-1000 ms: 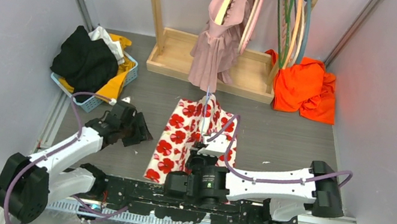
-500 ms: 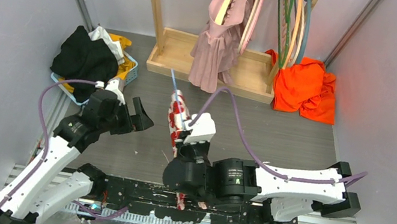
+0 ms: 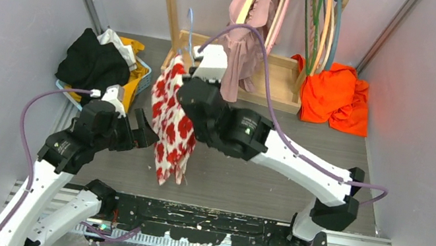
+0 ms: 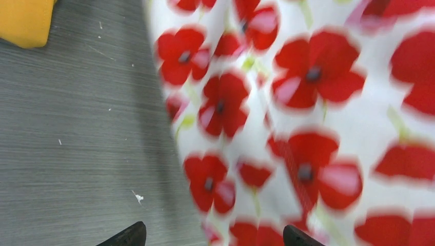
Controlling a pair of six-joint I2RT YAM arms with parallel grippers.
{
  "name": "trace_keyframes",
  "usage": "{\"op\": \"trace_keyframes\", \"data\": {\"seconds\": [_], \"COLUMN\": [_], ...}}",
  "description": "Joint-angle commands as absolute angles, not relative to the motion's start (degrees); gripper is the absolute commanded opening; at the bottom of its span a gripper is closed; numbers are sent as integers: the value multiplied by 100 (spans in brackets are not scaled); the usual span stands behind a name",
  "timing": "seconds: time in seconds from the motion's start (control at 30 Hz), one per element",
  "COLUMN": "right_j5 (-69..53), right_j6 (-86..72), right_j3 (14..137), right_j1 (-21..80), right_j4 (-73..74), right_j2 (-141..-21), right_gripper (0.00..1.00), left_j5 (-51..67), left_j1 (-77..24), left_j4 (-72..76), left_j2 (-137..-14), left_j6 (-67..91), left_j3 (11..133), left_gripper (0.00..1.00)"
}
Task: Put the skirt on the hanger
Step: Hang the skirt on the hanger, then place the hanger at the clothesline.
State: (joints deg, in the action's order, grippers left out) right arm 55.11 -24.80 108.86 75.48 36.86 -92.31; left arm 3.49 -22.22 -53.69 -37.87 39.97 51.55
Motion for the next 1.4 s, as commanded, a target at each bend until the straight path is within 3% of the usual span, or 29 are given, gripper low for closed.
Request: {"op": "trace_keyframes", "data": {"seconds": [0.0,0.3,0.5,0.93,1.37], "right_j5": [5163,4702,4135,3368,2906], "right_j6": [-1488,-690,-888,-1634,-2247], "right_j3": [11850,13193,13178,14373,13841], "right_j1": [7184,6439,5811,4409,3871], "right_j4": [2484,1377,385,227,278], "right_j2": [-9515,-10368,-10724,-11690,-11604], "right_gripper": [1,1,1,1,1], "left_j5": [241,36,-84,-372,-363], "left_j1": [-2206,-2209,-2206,-2208,-2206], "left_j4": [-5550,-5874,-6110,-6403,-6079], "left_j2": [-3801,-3820,-3695,-3675,-3976], "left_j6": [3870,3827,3882,3931,4033], "left_j3": [5473,5862,5988,6174,6014], "left_gripper": [99,99,99,99,99]}}
